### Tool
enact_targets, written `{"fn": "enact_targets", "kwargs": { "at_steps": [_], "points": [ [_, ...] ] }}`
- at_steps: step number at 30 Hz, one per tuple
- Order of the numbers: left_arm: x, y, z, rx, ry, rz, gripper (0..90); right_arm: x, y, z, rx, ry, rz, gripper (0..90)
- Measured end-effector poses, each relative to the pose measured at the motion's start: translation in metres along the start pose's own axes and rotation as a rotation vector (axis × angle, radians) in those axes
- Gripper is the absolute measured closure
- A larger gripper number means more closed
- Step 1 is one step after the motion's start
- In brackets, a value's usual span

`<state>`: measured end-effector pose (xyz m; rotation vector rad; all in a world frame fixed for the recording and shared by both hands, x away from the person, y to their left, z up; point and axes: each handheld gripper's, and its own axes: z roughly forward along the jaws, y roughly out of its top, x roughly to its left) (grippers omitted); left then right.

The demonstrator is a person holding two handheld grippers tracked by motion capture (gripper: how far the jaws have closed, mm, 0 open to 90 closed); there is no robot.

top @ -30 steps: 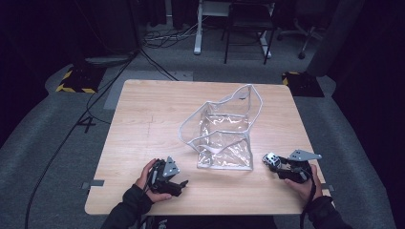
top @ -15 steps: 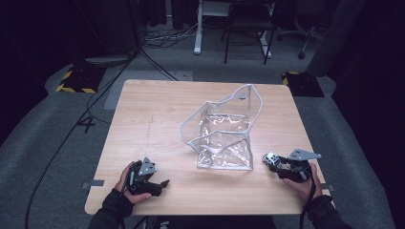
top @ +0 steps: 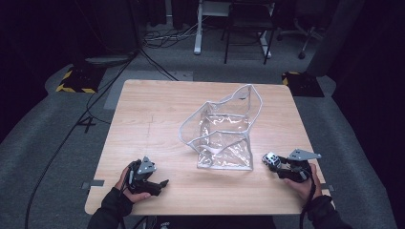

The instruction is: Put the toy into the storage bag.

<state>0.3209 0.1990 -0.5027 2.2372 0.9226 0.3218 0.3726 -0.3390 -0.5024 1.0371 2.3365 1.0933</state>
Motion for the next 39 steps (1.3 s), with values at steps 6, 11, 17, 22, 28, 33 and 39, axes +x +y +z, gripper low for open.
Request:
{"fn": "enact_targets", "kwargs": {
  "at_steps": [6, 11, 17, 22, 28, 33, 39],
  "points": [
    [0.0, 0.0, 0.0, -0.001, 0.0, 0.001, 14.8, 0.0, 0.0, 0.0, 0.001, 0.003, 0.002, 48.9],
    [0.0, 0.0, 0.0, -0.002, -0.001, -0.003, 14.7, 0.001, -0.001, -0.001, 0.001, 0.0, 0.002, 48.9],
    [-0.001, 0.0, 0.0, -0.001, 0.007, -0.003, 14.8, 0.003, -0.001, -0.003, -0.001, -0.008, -0.01, 49.0],
    [0.0, 0.0, 0.0, -0.001, 0.0, -0.005, 14.7, 0.001, -0.001, -0.004, -0.011, 0.007, -0.003, 49.1],
    [0.0, 0.0, 0.0, -0.002, 0.004, -0.003, 14.7, 0.003, 0.003, -0.01, -0.035, 0.009, -0.006, 49.1],
    [0.0, 0.0, 0.0, -0.001, 0.003, -0.002, 14.7, 0.008, 0.009, -0.018, -0.051, 0.017, -0.024, 49.1],
    [0.0, 0.0, 0.0, -0.001, 0.002, -0.003, 14.7, 0.009, 0.012, -0.021, -0.066, 0.027, -0.023, 49.1]
  ]
}}
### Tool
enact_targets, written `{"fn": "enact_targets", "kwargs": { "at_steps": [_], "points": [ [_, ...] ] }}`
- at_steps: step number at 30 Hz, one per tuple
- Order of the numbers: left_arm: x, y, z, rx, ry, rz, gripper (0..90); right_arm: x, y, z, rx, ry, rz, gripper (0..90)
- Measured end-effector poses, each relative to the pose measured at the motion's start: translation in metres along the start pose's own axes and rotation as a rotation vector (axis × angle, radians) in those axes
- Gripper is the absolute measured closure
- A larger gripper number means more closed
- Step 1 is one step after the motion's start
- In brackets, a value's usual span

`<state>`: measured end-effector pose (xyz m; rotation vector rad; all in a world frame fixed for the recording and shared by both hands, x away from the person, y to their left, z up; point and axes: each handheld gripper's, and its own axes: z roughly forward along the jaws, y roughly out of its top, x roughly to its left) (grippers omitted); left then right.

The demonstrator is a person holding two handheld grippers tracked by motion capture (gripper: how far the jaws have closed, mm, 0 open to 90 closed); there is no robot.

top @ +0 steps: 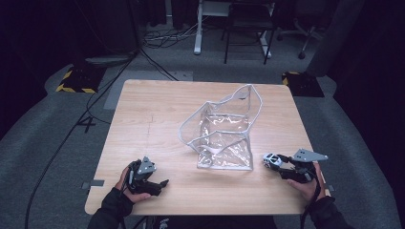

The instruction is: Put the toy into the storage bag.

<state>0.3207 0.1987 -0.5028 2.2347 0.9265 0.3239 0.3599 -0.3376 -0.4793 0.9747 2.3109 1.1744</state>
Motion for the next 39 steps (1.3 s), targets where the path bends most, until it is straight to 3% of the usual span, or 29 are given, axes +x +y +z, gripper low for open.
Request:
{"fn": "enact_targets", "kwargs": {
  "at_steps": [4, 25, 34, 39],
  "points": [
    [0.0, 0.0, 0.0, 0.0, 0.0, 0.0, 14.7, 0.0, 0.004, -0.005, -0.028, 0.0, -0.006, 49.1],
    [0.0, 0.0, 0.0, 0.0, 0.0, 0.0, 14.7, 0.002, 0.017, -0.017, -0.072, -0.019, -0.016, 49.1],
    [0.0, 0.0, 0.0, 0.0, 0.0, 0.0, 14.7, 0.003, 0.033, -0.023, -0.107, -0.027, -0.028, 49.1],
    [0.0, 0.0, 0.0, 0.002, 0.0, 0.001, 14.6, -0.001, 0.053, -0.029, -0.159, -0.03, -0.015, 49.1]
  ]
}}
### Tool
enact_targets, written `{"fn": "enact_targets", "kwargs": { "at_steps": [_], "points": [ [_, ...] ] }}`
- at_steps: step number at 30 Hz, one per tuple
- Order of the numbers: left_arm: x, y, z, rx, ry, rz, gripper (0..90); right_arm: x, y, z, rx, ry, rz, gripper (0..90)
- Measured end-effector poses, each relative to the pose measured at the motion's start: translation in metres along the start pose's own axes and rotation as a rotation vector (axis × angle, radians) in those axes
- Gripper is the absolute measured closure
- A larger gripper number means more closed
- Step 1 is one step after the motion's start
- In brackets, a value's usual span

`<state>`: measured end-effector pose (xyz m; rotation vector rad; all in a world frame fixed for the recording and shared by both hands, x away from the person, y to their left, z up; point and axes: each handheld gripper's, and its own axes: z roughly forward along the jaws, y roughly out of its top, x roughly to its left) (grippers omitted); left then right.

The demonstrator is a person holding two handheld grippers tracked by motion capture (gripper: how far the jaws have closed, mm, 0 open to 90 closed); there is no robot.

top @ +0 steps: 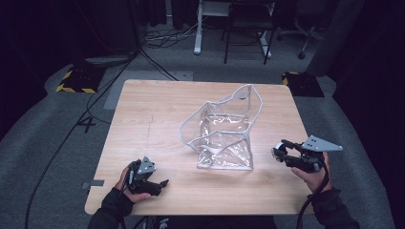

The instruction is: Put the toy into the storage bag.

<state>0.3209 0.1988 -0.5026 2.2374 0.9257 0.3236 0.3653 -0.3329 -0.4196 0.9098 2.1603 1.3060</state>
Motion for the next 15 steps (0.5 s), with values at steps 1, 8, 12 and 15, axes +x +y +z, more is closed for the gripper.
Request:
{"fn": "enact_targets", "kwargs": {
  "at_steps": [1, 8, 12, 15],
  "points": [
    [0.0, 0.0, 0.0, 0.001, 0.0, 0.002, 14.6, -0.001, 0.004, 0.0, -0.01, 0.002, 0.019, 49.1],
    [0.0, 0.0, 0.0, 0.002, -0.001, 0.001, 14.6, -0.007, 0.029, -0.001, -0.038, -0.011, 0.008, 49.1],
    [0.0, 0.0, 0.0, 0.0, 0.001, 0.002, 14.6, -0.008, 0.05, -0.002, -0.058, -0.023, -0.01, 49.1],
    [0.0, 0.0, 0.0, 0.001, 0.001, 0.002, 14.6, -0.009, 0.064, -0.002, -0.076, -0.021, -0.01, 49.1]
  ]
}}
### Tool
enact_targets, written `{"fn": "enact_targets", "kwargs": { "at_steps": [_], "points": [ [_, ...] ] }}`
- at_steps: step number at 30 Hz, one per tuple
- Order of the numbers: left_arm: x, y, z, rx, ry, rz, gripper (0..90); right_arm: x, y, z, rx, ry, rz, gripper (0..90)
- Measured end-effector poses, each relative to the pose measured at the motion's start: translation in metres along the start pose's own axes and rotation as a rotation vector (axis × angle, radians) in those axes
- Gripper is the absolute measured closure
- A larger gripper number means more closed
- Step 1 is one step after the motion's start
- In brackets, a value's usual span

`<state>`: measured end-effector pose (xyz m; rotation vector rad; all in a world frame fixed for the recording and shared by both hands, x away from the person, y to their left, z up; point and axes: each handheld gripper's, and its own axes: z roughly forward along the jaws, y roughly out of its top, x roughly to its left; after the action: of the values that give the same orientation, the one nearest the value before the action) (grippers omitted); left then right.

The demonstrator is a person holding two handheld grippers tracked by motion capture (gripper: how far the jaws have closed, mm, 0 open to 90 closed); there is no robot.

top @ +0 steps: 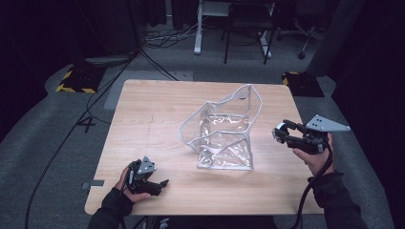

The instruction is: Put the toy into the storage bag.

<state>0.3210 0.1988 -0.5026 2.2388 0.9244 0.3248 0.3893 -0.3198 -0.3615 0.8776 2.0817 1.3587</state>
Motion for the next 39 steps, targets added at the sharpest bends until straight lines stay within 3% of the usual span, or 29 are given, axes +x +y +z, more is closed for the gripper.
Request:
{"fn": "enact_targets", "kwargs": {
  "at_steps": [4, 8, 13, 29, 39],
  "points": [
    [0.0, 0.0, 0.0, -0.001, 0.0, -0.003, 14.6, 0.0, 0.016, 0.0, -0.012, -0.01, -0.024, 49.1],
    [0.0, 0.0, 0.0, 0.0, 0.001, 0.0, 14.6, -0.005, 0.033, -0.006, -0.062, -0.013, -0.006, 49.1],
    [0.0, 0.0, 0.0, 0.0, 0.0, 0.0, 14.6, -0.008, 0.047, -0.006, -0.082, -0.016, -0.007, 49.1],
    [0.0, 0.001, 0.001, -0.004, 0.002, -0.007, 14.7, 0.012, 0.087, 0.009, -0.088, 0.008, -0.075, 49.1],
    [0.0, 0.001, 0.001, -0.004, 0.003, -0.007, 14.7, 0.026, 0.098, 0.016, -0.094, 0.034, -0.09, 49.1]
  ]
}}
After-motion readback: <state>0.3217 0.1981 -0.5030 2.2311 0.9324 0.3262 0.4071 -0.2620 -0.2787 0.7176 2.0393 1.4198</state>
